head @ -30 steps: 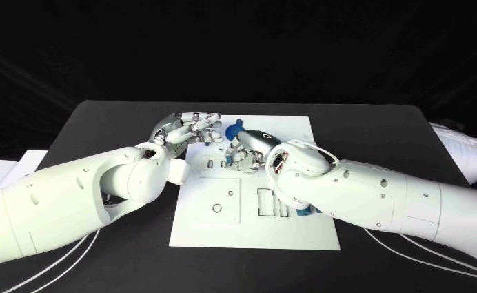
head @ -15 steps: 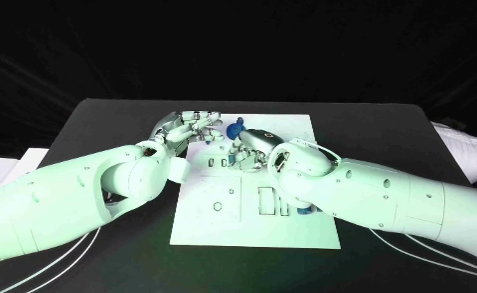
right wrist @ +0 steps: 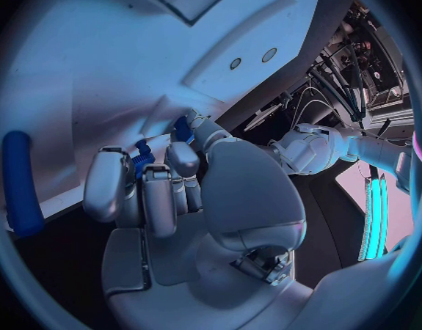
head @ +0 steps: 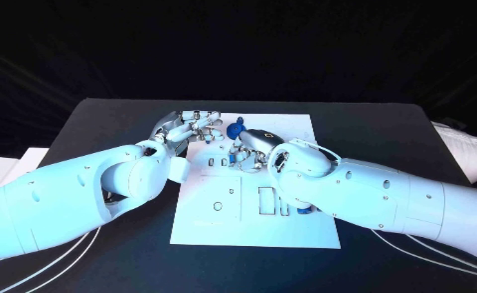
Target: Assemble the parts on the task board
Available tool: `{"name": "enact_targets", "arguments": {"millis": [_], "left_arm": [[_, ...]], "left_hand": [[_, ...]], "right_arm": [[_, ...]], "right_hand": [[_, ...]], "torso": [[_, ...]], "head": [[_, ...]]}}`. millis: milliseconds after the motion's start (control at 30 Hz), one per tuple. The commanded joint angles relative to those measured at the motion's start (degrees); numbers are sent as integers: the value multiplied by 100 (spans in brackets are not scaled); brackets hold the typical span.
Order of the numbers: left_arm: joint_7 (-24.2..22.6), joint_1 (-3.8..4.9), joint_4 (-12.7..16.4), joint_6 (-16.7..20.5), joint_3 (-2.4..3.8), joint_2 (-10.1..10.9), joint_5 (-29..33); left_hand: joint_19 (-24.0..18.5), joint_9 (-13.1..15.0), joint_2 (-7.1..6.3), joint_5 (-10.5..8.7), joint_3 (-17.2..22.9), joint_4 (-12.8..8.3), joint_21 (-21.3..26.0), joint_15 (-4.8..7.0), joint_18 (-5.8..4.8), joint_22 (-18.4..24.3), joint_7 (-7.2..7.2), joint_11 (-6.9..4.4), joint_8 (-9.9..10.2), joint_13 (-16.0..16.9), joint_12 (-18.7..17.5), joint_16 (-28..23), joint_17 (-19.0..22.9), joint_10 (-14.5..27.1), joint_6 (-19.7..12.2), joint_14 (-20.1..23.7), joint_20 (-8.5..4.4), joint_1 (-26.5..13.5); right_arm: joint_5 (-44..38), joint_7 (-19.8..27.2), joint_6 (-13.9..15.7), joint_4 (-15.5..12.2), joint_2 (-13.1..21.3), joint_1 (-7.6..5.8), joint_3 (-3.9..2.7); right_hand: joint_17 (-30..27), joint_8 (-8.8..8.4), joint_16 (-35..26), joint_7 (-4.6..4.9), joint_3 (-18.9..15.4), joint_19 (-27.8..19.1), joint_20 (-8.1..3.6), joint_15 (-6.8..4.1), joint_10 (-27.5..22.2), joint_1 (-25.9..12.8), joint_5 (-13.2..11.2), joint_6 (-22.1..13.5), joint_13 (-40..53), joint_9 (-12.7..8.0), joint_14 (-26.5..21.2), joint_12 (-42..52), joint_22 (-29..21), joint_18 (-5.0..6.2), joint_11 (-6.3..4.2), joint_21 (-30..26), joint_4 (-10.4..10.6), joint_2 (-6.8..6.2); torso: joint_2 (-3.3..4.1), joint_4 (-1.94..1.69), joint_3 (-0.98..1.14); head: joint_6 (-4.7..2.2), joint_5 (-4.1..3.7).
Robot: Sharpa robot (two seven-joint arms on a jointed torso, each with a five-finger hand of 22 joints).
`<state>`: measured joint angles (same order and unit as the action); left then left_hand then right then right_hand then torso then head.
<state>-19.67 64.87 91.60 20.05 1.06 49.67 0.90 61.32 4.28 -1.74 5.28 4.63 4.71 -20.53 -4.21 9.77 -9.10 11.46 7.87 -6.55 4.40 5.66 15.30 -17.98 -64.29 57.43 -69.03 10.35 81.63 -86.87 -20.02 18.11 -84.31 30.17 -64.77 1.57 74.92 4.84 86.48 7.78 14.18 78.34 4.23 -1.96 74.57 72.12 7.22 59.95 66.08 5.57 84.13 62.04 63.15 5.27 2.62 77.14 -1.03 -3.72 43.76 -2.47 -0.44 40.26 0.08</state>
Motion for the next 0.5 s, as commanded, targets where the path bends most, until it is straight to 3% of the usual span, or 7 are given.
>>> {"name": "enact_targets", "arguments": {"millis": [33, 300, 500], "left_arm": [[-25, 6, 8, -114, 5, -7, 17], [-13, 6, 5, -124, 5, -8, 17], [117, 7, -22, -33, 5, -12, -98]], "left_hand": [[-11, -6, 49, -27, -1, -45, -30, -8, 60, -8, 2, 2, 28, -3, -36, -16, -6, 7, -11, 33, -7, -4], [-11, -6, 49, -27, -1, -45, -30, -8, 60, -8, 2, 2, 28, -3, -36, -16, -6, 7, -11, 33, -7, -4], [44, -4, 53, -28, -2, -58, -73, 15, 69, -28, -6, -9, 36, -2, -49, 33, -65, -10, 0, -54, -21, -24]], "right_arm": [[-46, -102, -160, 26, -2, 33, 32], [-38, -84, 147, 11, 6, 34, 38], [162, 314, 1176, -112, 94, 68, 38]], "right_hand": [[885, -27, -43, -4, -64, -42, 20, 41, -29, -51, 21, -49, -19, 0, 444, -43, -11, -7, 10, -22, 17, -39], [852, -87, -71, 16, -406, -97, 38, 64, -225, -257, 51, -209, -260, -25, 435, -313, -122, 11, 39, -92, 160, -227], [805, -79, -107, 68, -800, -161, 79, 108, -351, -304, 99, -415, -341, -70, 419, -357, -239, 32, 88, -170, 334, -277]], "torso": [[0, 0, -3], [0, 2, -2], [1, -1, 6]], "head": [[7, 3], [9, 15], [1, 7]]}}
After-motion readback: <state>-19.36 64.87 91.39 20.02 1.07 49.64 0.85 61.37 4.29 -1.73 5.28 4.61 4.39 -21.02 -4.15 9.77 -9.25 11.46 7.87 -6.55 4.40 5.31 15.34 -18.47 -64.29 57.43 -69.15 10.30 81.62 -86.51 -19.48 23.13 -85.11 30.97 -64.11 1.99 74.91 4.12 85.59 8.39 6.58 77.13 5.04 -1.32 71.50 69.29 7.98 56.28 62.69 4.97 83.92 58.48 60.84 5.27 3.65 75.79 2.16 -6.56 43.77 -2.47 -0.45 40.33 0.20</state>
